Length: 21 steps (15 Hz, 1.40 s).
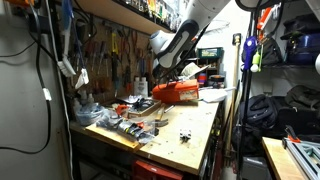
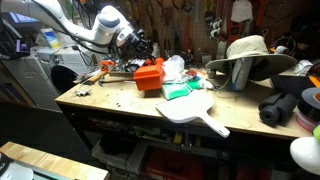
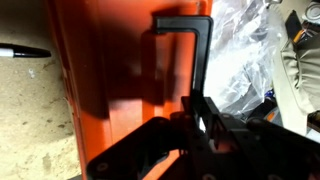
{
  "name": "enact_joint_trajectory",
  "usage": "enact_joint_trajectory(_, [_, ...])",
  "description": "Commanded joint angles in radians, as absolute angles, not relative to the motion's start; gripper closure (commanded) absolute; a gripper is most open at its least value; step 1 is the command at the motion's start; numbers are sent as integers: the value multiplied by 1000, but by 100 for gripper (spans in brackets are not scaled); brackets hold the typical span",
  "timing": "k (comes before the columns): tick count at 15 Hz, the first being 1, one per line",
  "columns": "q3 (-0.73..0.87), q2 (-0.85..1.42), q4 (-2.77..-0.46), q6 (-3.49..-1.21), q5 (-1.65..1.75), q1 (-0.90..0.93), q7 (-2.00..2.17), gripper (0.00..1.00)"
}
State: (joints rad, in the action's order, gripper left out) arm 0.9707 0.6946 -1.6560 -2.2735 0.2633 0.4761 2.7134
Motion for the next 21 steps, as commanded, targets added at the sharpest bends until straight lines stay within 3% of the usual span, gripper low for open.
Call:
enact_joint_trajectory(1, [861,663,-1615,-2194,308,424,2756,96])
enact_joint_trajectory(12, [921,779,-1513,-2037,192,453,2737,96])
enact_joint_trajectory(13, [922,785,-1504,-2025,184,452,2736,90])
enact_joint_trajectory(14, [923,786,-1500,-2018,182,450,2736,60])
enact_joint_trajectory(15, [938,793,-1497,-2026,176,456,2738,59])
enact_joint_trajectory(19, [976,742,-1550,-2120,245,496,2726,31])
enact_joint_trajectory(21, [899,620,-1611,-2149,409,473,2677,15])
